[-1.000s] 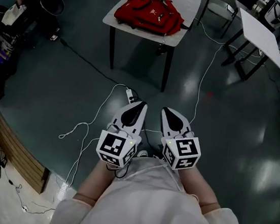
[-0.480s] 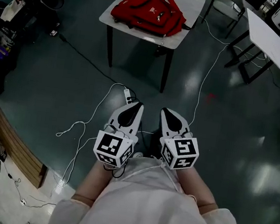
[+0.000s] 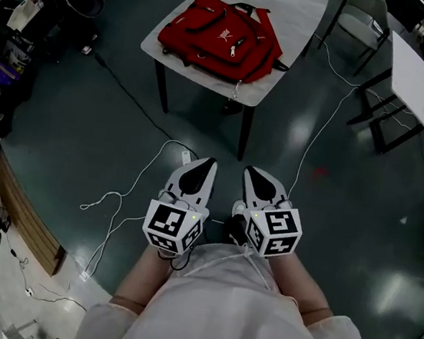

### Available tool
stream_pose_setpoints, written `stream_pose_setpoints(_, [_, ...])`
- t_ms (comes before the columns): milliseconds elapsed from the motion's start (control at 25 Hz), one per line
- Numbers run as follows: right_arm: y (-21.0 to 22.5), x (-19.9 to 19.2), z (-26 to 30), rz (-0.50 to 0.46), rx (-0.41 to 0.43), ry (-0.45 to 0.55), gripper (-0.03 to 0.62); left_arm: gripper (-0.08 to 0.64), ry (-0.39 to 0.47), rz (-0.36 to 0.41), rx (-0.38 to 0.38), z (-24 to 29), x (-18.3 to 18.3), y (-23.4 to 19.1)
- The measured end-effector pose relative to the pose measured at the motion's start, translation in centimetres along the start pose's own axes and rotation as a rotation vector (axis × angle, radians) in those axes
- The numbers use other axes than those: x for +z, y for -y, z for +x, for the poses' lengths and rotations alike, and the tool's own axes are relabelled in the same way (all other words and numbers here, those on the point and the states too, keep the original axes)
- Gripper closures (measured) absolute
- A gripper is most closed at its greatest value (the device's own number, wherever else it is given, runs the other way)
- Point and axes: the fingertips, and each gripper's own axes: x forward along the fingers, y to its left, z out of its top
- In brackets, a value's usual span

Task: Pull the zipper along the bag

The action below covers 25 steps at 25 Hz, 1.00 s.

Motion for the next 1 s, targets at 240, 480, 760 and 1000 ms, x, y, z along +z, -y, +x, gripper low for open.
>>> stream_pose_setpoints(240, [6.6,1.9,3.0,0.011,0.059,-0.061,0.565,0.538,-0.019,0.010,0.052,7.2,0.9,0.5])
stream_pose_setpoints(480, [10.0,2.6,6.0,0.029,0.091,-0.110,0.565,0.538,-0.056,-0.014,0.090,11.2,0.7,-0.5])
stream_pose_setpoints(760, [11.9,2.9,10.5,0.040,0.078,-0.147,0.565,0.538,-0.084,-0.044,0.103,14.8,0.5,-4.2])
stream_pose_setpoints(1000, [12.6,5.9,16.1,0.045,0.028,-0.142,0.565,0.538,-0.094,-0.051,0.050,19.0,2.2,-9.2])
